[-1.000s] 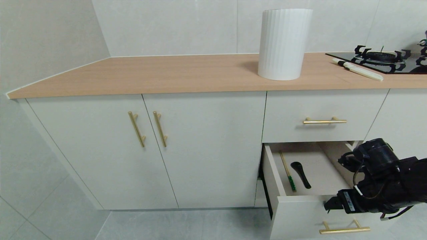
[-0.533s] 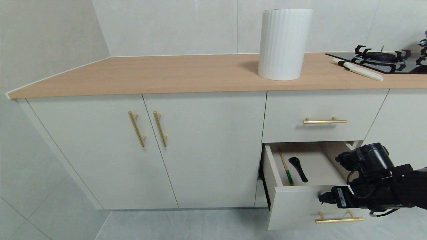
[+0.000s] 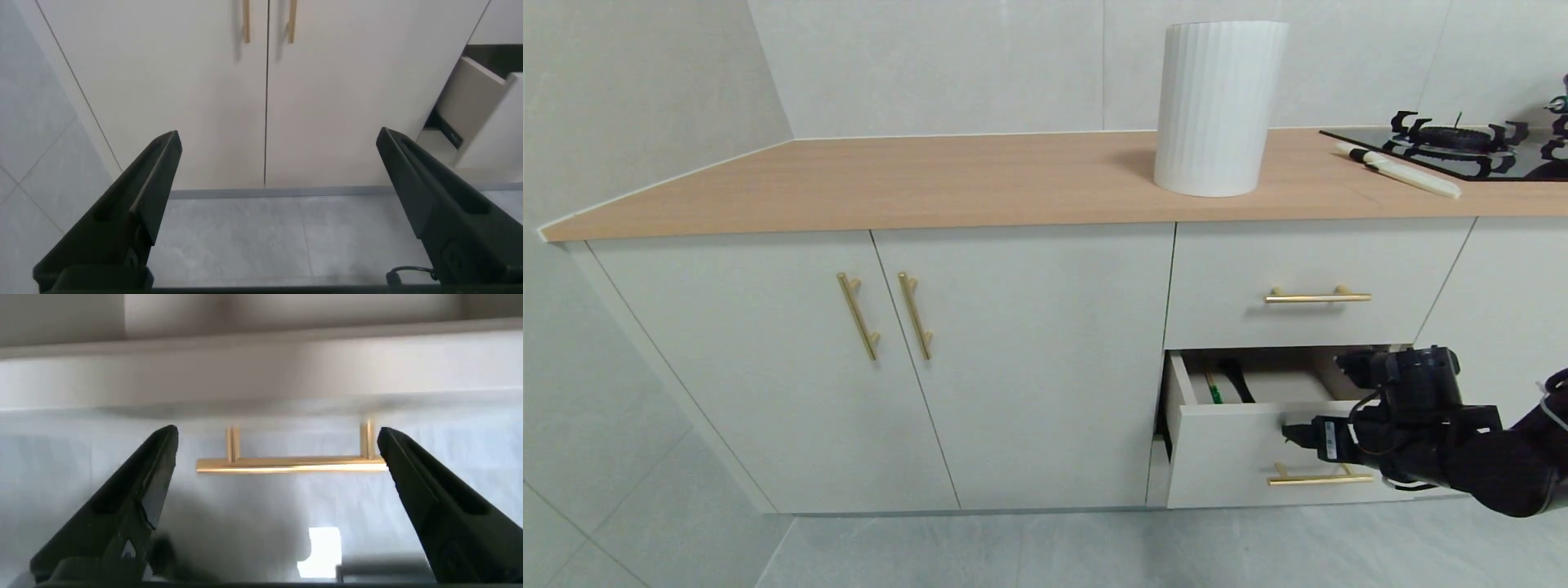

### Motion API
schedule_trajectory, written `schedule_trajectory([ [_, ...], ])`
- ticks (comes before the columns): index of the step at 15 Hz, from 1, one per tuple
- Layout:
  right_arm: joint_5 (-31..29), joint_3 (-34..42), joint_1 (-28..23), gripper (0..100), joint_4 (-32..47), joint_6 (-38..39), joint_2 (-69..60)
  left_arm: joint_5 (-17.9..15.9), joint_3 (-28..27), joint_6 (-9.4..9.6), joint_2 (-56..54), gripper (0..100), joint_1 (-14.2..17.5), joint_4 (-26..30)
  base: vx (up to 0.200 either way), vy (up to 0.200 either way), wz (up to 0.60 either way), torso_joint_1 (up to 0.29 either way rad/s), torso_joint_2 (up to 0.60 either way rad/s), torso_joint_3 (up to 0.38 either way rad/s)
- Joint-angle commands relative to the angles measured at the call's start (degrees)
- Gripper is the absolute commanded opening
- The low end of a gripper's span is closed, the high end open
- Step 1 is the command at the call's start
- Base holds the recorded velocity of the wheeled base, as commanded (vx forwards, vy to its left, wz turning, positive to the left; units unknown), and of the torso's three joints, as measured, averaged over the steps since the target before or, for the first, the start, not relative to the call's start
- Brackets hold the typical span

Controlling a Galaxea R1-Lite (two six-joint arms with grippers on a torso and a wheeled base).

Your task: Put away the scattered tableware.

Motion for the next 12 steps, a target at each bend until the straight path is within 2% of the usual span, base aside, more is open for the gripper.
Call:
schedule_trajectory([
  [1,0.1,-0.2,-0.5,100,-2.5,-0.3,2.6,0.0,0.0,-0.02,0.0,100,0.0,0.0,0.0,0.0,0.0,0.0,0.0,0.0],
  [5,0.4,-5.9,-0.6,100,-4.4,-2.9,5.9,0.0,0.0,-0.02,0.0,100,0.0,0.0,0.0,0.0,0.0,0.0,0.0,0.0],
  [12,0.6,-15.3,-1.6,100,-4.5,-3.0,10.5,0.0,0.0,-0.02,0.0,100,0.0,0.0,0.0,0.0,0.0,0.0,0.0,0.0],
])
